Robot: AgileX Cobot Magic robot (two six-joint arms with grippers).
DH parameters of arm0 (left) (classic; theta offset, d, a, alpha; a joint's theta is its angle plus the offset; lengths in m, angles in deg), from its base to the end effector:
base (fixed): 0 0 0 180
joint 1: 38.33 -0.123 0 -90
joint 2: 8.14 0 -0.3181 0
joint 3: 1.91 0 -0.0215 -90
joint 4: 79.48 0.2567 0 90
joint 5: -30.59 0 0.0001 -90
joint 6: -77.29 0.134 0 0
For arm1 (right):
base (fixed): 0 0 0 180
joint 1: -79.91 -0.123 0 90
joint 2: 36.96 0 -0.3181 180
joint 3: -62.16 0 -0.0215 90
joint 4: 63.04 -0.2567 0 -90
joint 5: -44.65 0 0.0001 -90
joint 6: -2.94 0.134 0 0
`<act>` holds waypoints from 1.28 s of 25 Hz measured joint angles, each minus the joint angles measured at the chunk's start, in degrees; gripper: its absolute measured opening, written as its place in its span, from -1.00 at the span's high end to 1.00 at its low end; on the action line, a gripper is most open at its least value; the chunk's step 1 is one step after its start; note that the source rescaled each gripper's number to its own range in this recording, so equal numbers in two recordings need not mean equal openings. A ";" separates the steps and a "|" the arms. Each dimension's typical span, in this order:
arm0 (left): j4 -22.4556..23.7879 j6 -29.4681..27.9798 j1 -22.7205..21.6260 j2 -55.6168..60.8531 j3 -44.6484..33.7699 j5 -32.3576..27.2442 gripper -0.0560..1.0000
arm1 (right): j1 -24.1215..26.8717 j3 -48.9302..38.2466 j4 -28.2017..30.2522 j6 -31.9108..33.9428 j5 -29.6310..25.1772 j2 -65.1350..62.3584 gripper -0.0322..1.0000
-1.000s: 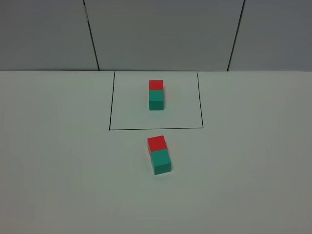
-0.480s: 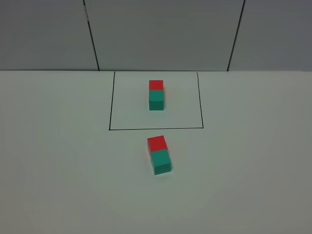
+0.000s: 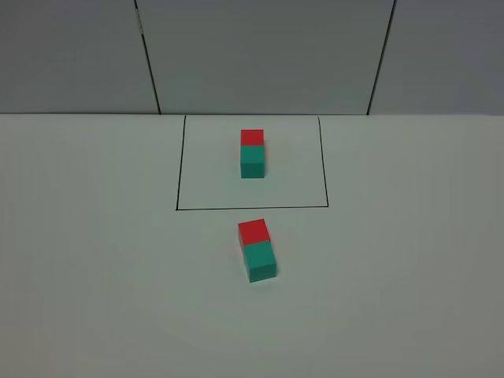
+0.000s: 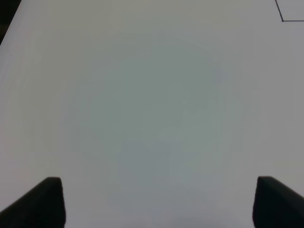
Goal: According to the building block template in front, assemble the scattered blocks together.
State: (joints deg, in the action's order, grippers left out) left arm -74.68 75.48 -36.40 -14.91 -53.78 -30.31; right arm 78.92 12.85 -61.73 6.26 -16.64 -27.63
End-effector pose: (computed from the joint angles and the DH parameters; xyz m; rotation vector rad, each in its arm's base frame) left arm 0.0088 0.0095 0.2466 0.0002 2.0839 0.0614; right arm 0.0102 -0.0025 0.2596 0.0432 2.0926 0.0179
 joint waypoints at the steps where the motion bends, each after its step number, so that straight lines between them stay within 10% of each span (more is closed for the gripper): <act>1: 0.00 0.00 0.00 0.00 0.00 0.00 -0.60 | 0.00 0.00 -0.19 -0.11 0.00 0.00 -0.20; 32: 0.00 0.00 0.00 0.00 0.00 0.00 -0.60 | -4.20 0.00 -0.56 -0.94 0.13 0.00 -0.20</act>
State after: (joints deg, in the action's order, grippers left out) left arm -74.68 75.48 -36.40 -14.91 -53.78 -30.31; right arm 74.72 12.85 -62.29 5.32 -16.51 -27.63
